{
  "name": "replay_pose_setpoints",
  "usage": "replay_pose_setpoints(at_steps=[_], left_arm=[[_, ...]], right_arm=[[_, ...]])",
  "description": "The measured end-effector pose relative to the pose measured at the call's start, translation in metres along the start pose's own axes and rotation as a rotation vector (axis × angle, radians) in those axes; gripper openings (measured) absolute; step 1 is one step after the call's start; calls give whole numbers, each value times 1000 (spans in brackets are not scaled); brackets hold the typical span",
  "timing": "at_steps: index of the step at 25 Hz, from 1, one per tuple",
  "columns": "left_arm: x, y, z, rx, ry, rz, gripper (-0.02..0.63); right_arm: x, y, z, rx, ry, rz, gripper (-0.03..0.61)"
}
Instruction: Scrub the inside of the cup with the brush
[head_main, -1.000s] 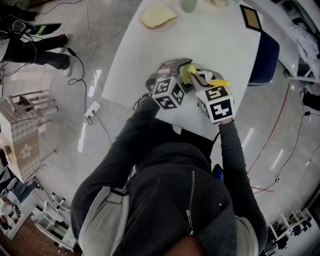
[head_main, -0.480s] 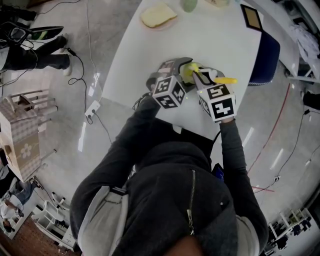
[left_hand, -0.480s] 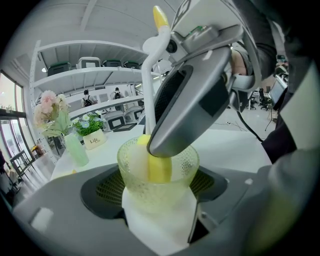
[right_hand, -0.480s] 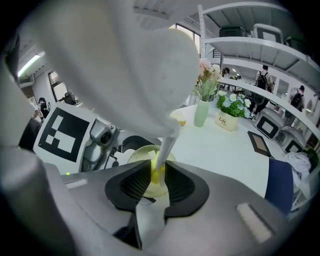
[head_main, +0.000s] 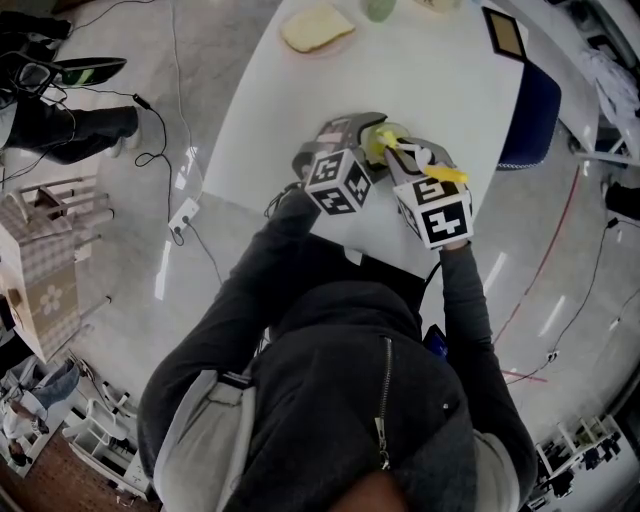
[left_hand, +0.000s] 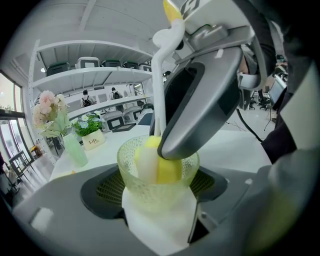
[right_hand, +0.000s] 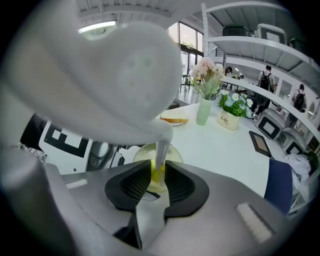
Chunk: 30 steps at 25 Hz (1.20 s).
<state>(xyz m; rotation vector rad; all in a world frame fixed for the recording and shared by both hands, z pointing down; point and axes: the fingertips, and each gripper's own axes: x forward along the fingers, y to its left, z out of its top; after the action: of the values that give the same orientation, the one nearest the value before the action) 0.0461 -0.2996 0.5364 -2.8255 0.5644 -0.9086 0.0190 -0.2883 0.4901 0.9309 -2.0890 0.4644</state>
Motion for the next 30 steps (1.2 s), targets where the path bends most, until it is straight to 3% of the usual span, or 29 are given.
replay_pose_setpoints(at_steps=[18,30], left_arm=[[0,0,1,-18,-6,7,385],[3,3,1,-5,-3,11,385]], right_arm=[[14,-4,7,36,-25,-22,87],[10,-3,2,-79,10,-82,87]])
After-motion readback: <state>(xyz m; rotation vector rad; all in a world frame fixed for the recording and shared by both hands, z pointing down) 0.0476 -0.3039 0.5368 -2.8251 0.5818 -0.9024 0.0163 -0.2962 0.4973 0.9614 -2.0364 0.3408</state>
